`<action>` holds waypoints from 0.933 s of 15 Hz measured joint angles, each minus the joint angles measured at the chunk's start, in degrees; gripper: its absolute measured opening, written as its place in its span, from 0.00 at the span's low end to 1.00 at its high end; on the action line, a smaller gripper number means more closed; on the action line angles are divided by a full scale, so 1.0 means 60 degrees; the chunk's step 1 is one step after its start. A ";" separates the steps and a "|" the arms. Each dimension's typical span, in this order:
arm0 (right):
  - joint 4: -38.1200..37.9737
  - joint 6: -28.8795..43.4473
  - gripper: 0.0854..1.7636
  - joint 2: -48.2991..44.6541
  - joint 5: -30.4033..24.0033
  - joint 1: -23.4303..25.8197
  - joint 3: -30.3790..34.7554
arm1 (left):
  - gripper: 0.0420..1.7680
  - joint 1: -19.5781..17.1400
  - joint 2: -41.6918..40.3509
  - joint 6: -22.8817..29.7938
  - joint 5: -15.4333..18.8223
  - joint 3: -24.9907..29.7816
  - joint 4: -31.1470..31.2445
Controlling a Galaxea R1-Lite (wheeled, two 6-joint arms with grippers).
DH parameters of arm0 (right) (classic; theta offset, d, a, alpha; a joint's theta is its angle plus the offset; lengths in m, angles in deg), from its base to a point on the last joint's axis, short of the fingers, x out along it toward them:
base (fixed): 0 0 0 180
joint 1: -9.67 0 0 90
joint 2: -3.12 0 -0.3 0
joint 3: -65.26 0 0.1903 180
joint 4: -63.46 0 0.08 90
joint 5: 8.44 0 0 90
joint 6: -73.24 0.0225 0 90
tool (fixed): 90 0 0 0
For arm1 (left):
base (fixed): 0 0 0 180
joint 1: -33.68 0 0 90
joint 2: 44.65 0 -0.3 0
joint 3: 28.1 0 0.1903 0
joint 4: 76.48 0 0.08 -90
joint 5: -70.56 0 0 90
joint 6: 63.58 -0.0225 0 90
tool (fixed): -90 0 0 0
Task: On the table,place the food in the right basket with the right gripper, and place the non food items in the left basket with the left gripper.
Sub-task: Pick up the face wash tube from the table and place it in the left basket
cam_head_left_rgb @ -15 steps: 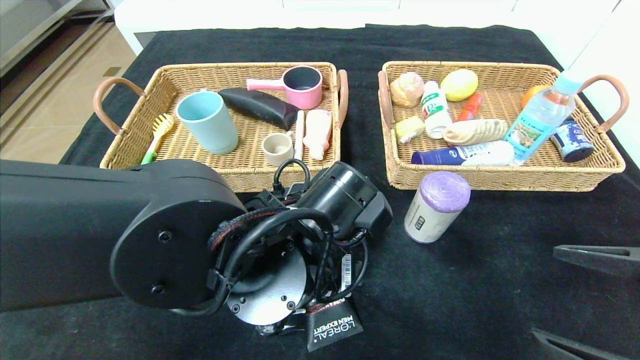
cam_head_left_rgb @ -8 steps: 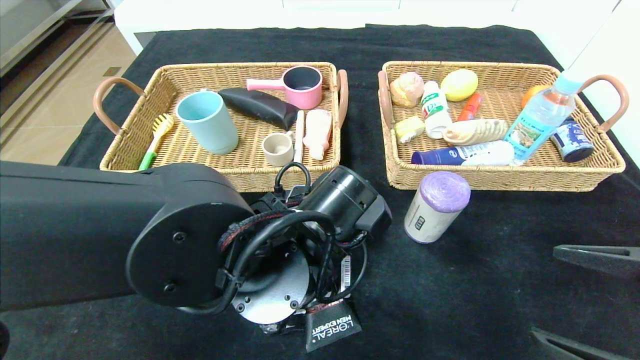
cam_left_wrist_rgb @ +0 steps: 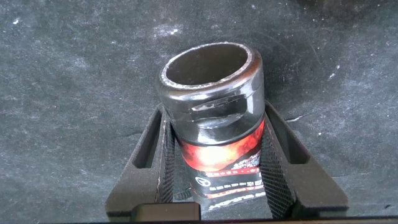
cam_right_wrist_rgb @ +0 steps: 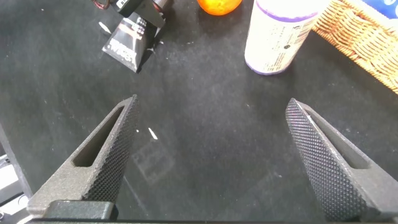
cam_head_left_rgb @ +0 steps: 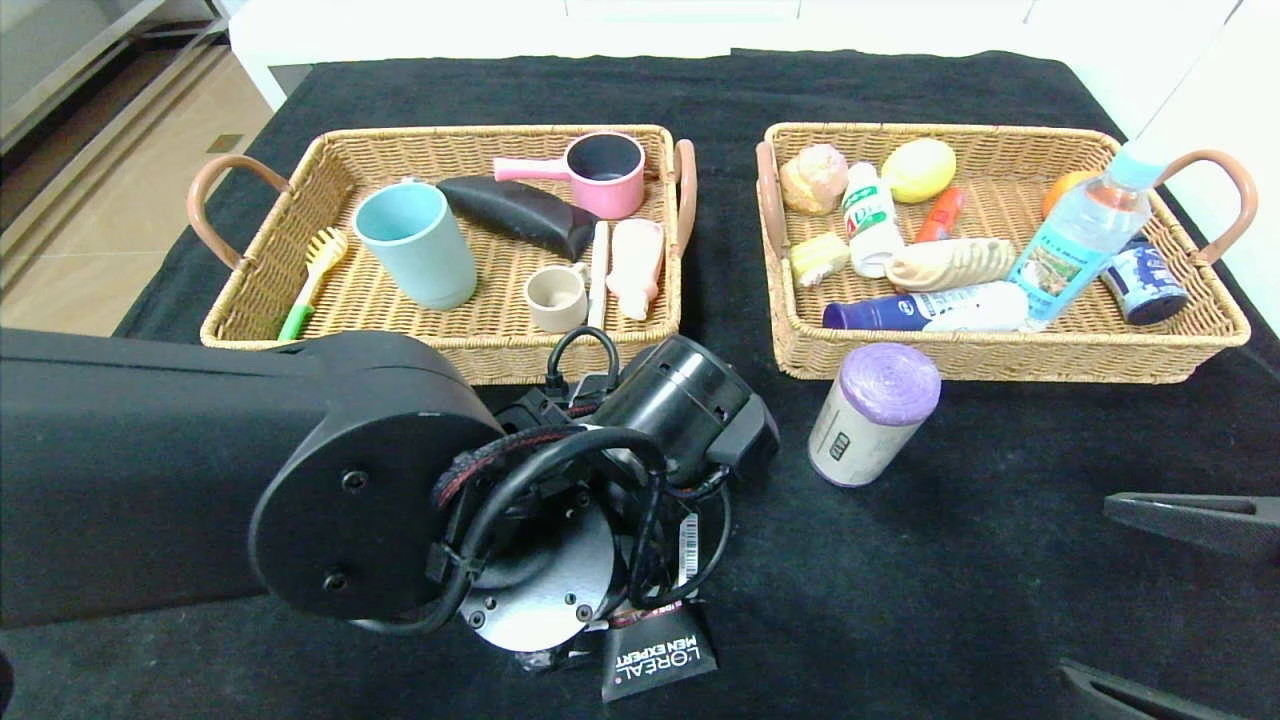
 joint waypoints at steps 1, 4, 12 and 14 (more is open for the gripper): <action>0.0004 0.0000 0.97 0.0004 -0.0004 0.0000 0.0002 | 0.46 -0.0004 0.0000 0.0004 0.0000 0.0014 0.0000; 0.0000 0.0002 0.97 0.0018 0.0002 0.0000 0.0018 | 0.46 -0.0018 -0.0022 0.0004 -0.0006 0.0049 0.0037; -0.0002 -0.0016 0.97 0.0037 0.0000 -0.0028 0.0073 | 0.46 0.0083 -0.1191 -0.0095 0.0106 0.0689 0.0006; -0.0002 -0.0012 0.97 0.0069 0.0002 -0.0087 0.0087 | 0.46 0.0063 -0.1613 -0.0146 0.0289 0.0908 -0.0297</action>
